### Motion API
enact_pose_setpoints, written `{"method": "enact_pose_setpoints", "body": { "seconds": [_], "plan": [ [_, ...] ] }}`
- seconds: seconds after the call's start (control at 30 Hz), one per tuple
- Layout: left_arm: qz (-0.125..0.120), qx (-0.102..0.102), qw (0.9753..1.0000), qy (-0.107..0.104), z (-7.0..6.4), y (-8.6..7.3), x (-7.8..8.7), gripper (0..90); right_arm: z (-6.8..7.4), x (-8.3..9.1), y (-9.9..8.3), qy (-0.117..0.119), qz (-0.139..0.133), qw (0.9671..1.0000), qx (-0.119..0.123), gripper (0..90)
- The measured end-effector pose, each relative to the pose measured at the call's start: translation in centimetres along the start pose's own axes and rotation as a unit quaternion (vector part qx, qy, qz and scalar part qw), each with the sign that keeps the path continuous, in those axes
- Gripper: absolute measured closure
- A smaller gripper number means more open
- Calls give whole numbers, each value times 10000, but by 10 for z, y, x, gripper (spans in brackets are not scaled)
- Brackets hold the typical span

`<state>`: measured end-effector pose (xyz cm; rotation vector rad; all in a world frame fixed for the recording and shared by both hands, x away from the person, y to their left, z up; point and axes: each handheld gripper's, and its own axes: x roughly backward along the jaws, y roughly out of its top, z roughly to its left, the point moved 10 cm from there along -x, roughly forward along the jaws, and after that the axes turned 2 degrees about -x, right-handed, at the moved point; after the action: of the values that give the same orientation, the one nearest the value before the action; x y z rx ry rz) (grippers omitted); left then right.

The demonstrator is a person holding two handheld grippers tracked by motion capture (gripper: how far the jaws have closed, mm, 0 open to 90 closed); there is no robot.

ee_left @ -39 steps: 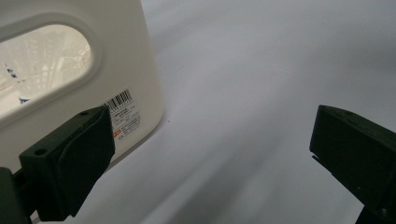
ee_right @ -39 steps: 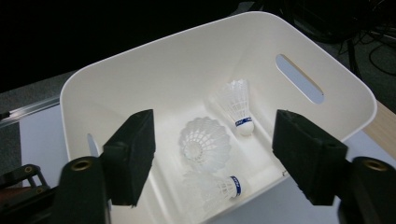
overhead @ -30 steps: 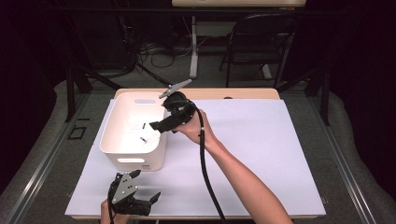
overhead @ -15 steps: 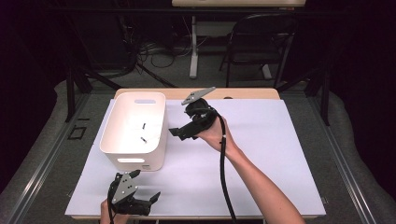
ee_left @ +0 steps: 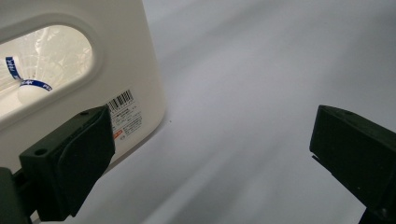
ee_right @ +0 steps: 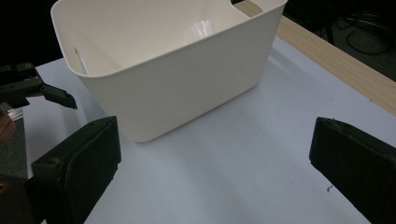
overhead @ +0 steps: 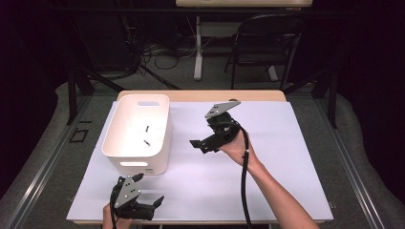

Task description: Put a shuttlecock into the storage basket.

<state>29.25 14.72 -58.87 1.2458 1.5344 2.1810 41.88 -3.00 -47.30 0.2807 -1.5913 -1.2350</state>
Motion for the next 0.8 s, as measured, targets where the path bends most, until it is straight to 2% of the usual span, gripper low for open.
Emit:
{"method": "enact_pose_setpoints", "body": {
  "seconds": [0.43,0.63,0.8],
  "plan": [
    [8,3,10000,-4,-1,0,-1,0,-16,19,-44,-167,-9,9997,-178,10],
    [10,0,10000,-2,-1,0,-1,0,-18,28,-62,-230,-45,9994,-238,10],
    [9,4,10000,-1,-1,0,-1,0,-19,35,-76,-345,-68,9992,-194,10]
  ]
}}
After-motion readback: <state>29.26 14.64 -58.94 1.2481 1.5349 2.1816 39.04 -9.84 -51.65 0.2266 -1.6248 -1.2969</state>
